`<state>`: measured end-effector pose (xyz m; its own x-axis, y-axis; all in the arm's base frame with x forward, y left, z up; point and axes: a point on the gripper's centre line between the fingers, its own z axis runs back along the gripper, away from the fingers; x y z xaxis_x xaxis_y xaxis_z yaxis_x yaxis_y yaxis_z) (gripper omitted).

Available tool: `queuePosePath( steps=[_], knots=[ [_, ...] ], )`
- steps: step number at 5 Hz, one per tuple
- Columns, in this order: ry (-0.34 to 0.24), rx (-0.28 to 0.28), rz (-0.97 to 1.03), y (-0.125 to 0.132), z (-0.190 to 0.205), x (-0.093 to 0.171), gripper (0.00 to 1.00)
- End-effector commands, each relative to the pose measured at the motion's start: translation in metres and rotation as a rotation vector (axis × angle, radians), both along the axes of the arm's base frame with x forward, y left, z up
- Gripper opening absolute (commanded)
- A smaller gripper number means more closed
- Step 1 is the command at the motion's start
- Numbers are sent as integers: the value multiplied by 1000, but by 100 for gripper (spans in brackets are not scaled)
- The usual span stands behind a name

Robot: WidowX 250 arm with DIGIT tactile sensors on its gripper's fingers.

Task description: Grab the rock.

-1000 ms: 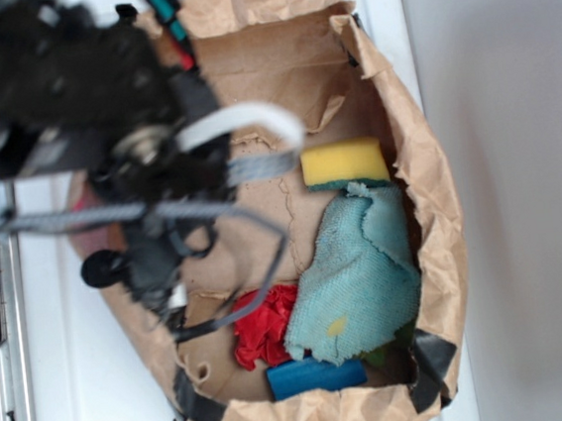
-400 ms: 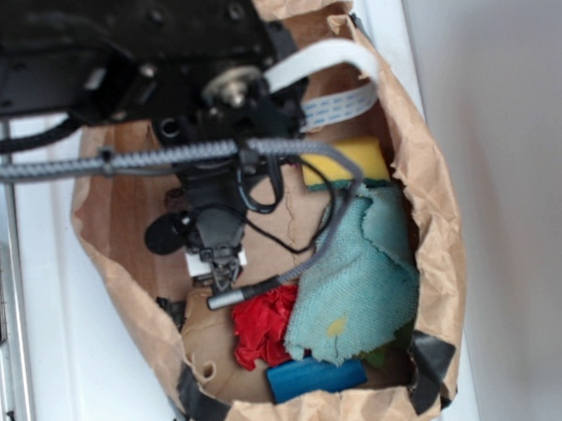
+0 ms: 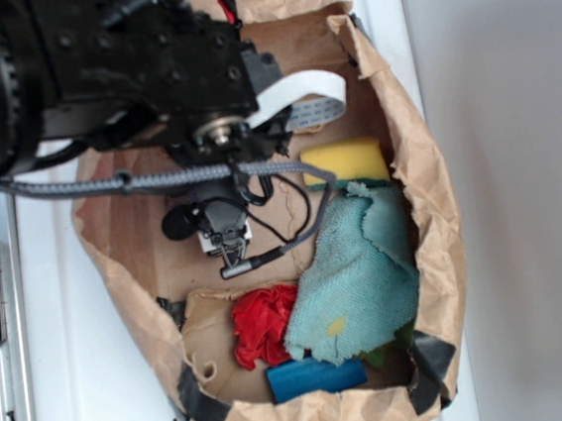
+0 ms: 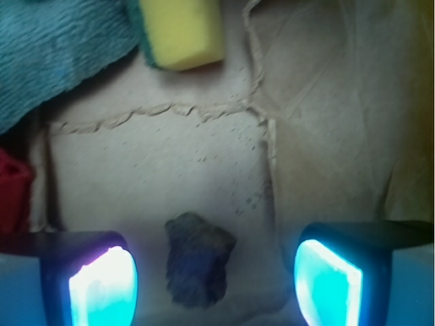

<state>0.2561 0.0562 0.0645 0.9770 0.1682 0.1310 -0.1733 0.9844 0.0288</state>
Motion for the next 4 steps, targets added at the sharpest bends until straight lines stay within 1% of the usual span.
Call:
queuePosePath(
  steps=[1, 2, 3, 4],
  knots=[
    [-60, -28, -75, -14, -1, -11, 100],
    [-43, -27, -87, -23, -11, -18, 100],
    [-4, -35, -82, -27, -14, -19, 100],
    [2, -58, -58, -27, -15, -16, 100]
  ],
)
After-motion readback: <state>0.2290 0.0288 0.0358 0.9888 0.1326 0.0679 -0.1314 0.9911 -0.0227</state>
